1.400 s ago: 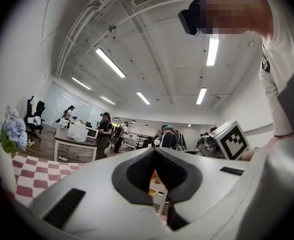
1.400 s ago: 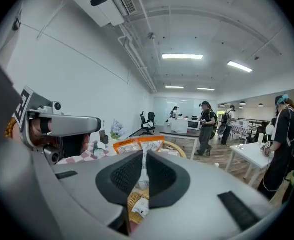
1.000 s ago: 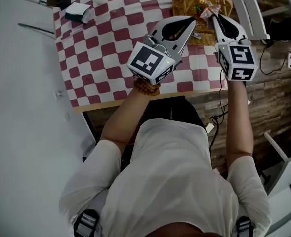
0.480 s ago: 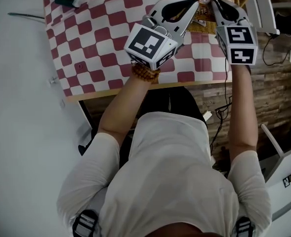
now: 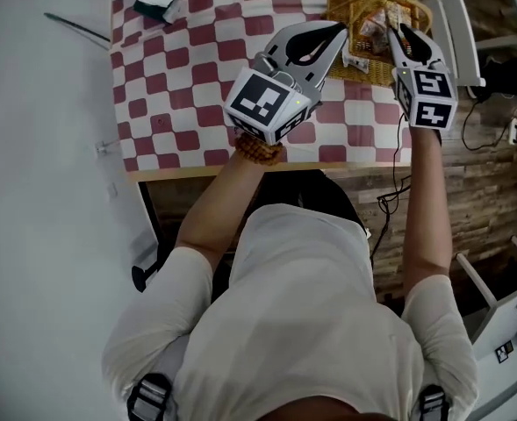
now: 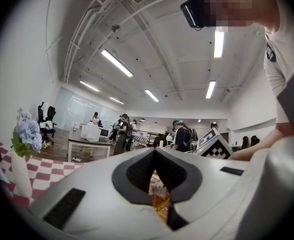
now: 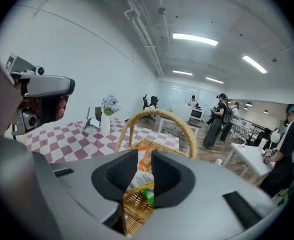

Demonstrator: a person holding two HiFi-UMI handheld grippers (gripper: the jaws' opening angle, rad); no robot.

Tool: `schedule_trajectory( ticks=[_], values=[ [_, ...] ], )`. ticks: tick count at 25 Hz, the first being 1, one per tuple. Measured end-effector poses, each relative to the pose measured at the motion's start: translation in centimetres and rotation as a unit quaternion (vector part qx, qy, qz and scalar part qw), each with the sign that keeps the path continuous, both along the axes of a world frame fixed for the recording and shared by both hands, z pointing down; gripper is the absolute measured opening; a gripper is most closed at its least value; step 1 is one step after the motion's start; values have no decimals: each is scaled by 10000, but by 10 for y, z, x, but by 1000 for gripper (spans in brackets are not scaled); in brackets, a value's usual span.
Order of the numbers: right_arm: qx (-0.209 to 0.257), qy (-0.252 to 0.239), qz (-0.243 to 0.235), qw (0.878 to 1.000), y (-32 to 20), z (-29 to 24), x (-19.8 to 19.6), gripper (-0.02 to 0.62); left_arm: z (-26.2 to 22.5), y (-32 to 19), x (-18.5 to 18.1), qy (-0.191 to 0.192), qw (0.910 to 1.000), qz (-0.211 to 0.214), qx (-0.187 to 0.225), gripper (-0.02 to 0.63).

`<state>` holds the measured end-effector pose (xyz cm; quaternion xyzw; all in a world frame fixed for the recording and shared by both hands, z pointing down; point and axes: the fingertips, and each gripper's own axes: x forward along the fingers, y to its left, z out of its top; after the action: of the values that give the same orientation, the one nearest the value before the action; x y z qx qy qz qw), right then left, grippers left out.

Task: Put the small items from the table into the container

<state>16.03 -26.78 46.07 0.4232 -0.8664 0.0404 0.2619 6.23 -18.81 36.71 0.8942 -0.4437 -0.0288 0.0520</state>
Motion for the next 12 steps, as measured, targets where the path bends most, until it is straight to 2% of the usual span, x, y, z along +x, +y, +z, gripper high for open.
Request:
schedule_trajectory(
  ticks=[6, 12],
  values=[
    [443, -516, 54, 9977, 26, -61, 8, 109, -42, 24, 0, 71, 9996, -48, 260, 26],
    [520, -1454, -390, 9872, 94, -124, -13, 103, -83, 67, 8, 311, 9985, -49, 447, 26]
  ],
)
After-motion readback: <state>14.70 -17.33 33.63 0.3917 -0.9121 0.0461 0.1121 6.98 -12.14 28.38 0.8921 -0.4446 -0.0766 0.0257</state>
